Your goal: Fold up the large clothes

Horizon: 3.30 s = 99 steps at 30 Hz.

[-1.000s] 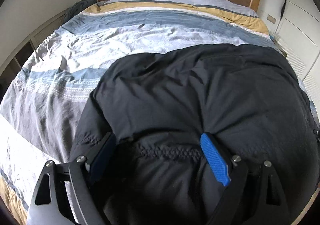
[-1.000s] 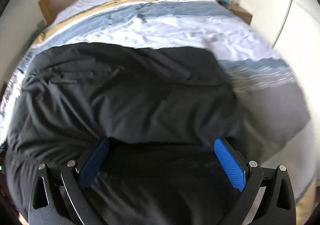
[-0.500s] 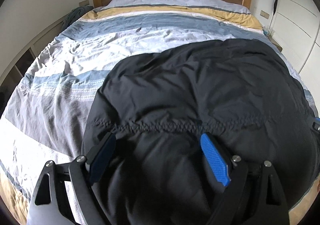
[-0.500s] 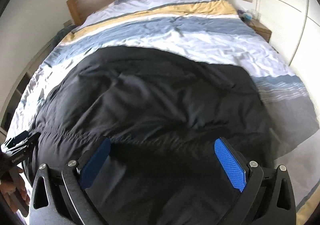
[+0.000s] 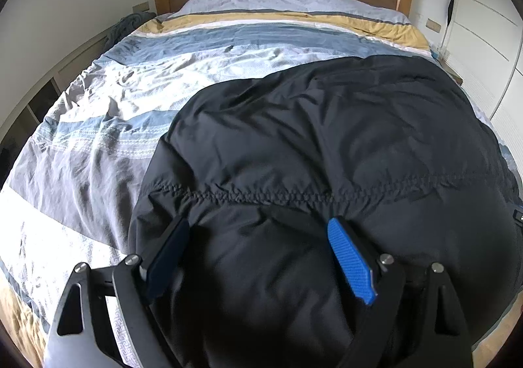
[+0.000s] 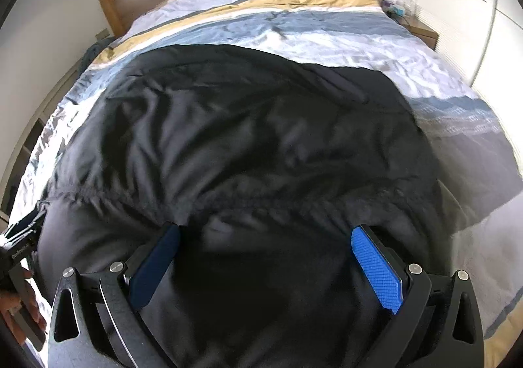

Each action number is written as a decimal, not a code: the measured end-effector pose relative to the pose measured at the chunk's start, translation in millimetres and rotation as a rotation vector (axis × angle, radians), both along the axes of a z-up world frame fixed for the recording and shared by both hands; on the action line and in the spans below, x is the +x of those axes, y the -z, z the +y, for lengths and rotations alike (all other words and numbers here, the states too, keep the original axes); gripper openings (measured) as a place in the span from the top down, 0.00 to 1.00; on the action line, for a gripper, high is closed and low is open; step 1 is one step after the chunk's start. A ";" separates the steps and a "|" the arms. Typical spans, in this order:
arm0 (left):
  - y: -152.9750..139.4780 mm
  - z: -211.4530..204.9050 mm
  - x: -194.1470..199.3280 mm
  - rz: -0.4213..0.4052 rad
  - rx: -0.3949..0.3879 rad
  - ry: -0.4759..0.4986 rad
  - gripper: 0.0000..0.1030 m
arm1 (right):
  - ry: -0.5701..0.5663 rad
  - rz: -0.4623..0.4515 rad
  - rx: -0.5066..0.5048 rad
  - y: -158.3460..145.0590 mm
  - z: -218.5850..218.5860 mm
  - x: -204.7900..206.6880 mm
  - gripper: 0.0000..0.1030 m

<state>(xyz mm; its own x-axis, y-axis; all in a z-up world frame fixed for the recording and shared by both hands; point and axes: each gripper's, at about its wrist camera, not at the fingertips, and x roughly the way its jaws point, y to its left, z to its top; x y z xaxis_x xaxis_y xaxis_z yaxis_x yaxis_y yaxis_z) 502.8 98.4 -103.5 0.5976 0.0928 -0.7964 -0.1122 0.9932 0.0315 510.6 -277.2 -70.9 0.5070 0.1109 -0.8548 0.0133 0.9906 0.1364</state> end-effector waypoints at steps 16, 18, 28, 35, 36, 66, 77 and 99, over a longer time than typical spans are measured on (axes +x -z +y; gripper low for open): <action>6.7 2.4 -7.7 0.041 -0.012 0.041 0.15 | 0.124 0.094 -0.048 16.6 -63.9 -32.6 0.01; 4.3 5.0 -10.1 0.054 -0.015 0.048 0.16 | 0.133 0.100 -0.049 15.7 -67.9 -34.2 0.01; -22.1 35.3 -29.5 0.044 -0.025 0.022 0.16 | 0.148 0.114 -0.043 5.6 -91.5 -51.5 0.01; -43.0 72.9 -39.8 0.001 -0.053 -0.081 0.16 | 0.149 0.096 0.009 -7.9 -110.1 -66.8 0.01; -43.5 83.0 -41.0 0.004 -0.079 -0.104 0.16 | 0.151 0.097 0.031 -7.7 -114.5 -68.1 0.01; 101.7 138.1 11.4 0.193 -1.004 0.037 0.06 | 0.072 0.385 0.718 131.5 -135.8 -1.0 0.00; 107.3 109.2 25.4 0.255 -1.083 0.106 0.05 | -0.054 0.360 0.862 144.3 -83.5 36.2 0.00; 12.8 67.3 -9.0 -0.097 -0.973 0.176 0.82 | -0.209 -0.039 0.632 42.0 -29.8 12.8 0.74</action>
<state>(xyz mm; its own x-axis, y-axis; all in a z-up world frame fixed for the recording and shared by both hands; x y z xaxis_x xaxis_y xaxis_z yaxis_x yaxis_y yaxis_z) 493.8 165.7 -116.3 0.6069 -0.6715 -0.4252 0.0804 0.5841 -0.8077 523.3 -307.0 -112.8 0.4494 0.6839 -0.5747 -0.1871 0.7011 0.6881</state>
